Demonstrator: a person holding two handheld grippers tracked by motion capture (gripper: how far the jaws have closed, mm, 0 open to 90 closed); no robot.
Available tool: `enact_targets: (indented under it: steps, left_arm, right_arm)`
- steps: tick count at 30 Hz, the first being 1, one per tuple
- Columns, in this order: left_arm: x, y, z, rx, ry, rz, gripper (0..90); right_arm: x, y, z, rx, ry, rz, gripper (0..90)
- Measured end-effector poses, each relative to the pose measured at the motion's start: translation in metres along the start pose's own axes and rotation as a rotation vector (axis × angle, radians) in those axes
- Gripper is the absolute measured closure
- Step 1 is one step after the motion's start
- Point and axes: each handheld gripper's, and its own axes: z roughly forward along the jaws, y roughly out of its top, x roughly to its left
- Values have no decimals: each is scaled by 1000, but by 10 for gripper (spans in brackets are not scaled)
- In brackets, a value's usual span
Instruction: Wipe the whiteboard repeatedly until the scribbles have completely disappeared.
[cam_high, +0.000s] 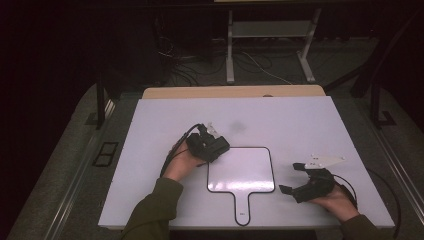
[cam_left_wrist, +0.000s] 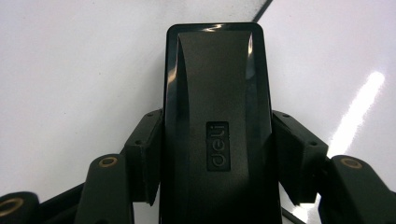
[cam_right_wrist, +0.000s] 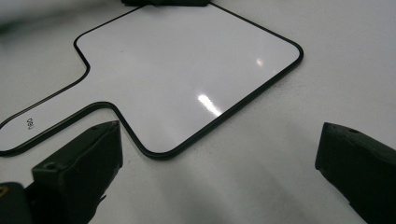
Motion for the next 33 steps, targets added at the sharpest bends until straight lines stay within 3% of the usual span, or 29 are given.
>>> enact_targets:
  steps: [2,5,7,15,17,21,24,30,33]
  left_arm:
    - [4,0,1,-3,4,-11,399]
    - [9,1,1,1,49,-11,398]
    - [11,1,2,-2,37,-23,398]
    - [-1,1,-2,33,20,29,398]
    - [1,1,-2,28,17,23,398]
    - [8,2,1,13,48,-6,398]
    - [8,3,1,23,60,1,398]
    - [-3,1,-4,54,6,33,398]
    - [-3,0,-3,45,14,32,398]
  right_arm:
    - [0,0,0,-2,0,-1,0]
    - [0,0,-1,-1,0,-1,0]
    - [0,0,0,-1,1,1,0]
    - [-1,0,0,-3,-2,1,0]
    - [0,0,0,-1,-2,-1,0]
    - [0,0,-1,-2,-4,0,0]
    - [-1,0,-1,-2,-4,0,0]
    - [-1,0,-1,-4,-3,-2,0]
    - [0,0,-1,-5,-4,-2,0]
